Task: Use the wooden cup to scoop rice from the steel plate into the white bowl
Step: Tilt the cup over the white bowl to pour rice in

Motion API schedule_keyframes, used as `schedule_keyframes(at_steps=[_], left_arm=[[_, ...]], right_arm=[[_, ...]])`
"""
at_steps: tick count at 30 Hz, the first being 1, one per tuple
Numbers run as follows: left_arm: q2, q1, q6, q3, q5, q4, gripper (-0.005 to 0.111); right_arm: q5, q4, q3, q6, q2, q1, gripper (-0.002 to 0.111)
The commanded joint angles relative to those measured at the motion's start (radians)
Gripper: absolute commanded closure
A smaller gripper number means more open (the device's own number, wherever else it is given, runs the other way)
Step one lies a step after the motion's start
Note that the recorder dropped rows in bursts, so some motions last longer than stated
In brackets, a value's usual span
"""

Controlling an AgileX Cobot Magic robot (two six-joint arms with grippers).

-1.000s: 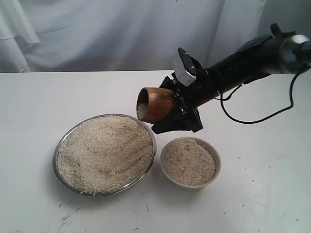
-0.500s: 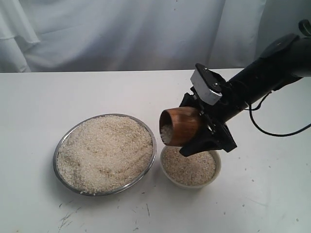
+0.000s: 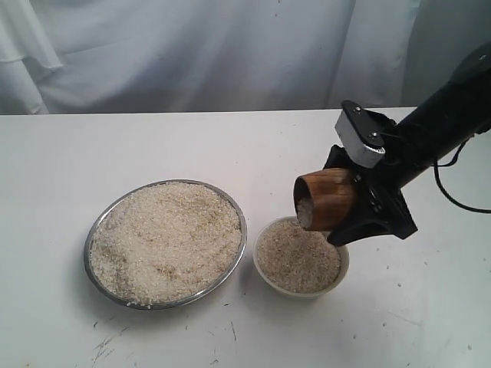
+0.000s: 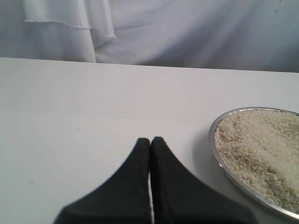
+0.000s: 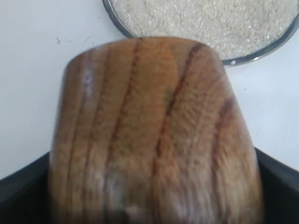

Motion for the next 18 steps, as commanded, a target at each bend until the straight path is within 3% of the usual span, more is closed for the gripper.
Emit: schedule_keyframes(at_steps=[1, 18], left_arm=[[-0.004, -0.003, 0.0, 0.005, -0.006, 0.0, 0.107], [-0.004, -0.003, 0.0, 0.005, -0.006, 0.0, 0.107]], right_arm=[[-0.007, -0.043, 0.002, 0.063, -0.015, -0.006, 0.108], [-0.14, -0.079, 0.075, 0.095, -0.015, -0.001, 0.108]])
